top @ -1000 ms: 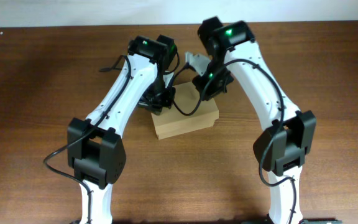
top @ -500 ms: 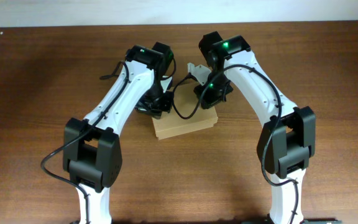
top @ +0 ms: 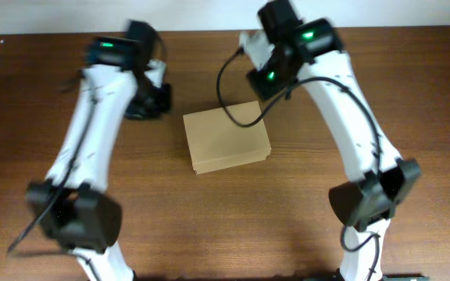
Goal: Pack container
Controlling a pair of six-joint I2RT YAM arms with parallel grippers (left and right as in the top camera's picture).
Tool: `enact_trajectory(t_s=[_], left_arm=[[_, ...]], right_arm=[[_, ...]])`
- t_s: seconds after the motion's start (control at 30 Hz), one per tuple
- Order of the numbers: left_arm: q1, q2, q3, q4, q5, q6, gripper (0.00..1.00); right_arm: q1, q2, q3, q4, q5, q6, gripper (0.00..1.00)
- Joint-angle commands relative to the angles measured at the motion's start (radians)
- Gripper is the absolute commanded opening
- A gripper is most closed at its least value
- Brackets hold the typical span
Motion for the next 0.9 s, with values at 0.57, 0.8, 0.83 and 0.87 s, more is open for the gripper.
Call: enact_trajectory(t_s=[0.57, 0.8, 0.83, 0.87], left_arm=[[0.254, -0.480, 0.114, -0.039, -0.268, 0.051, 0.10], [0.254, -0.623, 0.144, -0.123, -0.343, 0.065, 0.13], [0.254, -0.633, 0.144, -0.135, -0.343, 0.065, 0.13], [0.254, -0.641, 0.144, -0.146, -0.342, 0.064, 0.13]], right_arm=[[-0.335, -0.133, 0.382, -0.148, 0.121, 0.147, 0.04], [-0.335, -0.326, 0.386, -0.187, 0.121, 0.197, 0.04], [-0.335, -0.358, 0.377, -0.192, 0.121, 0.212, 0.04], [-0.336, -0.395, 0.360, -0.192, 0.122, 0.218, 0.04]])
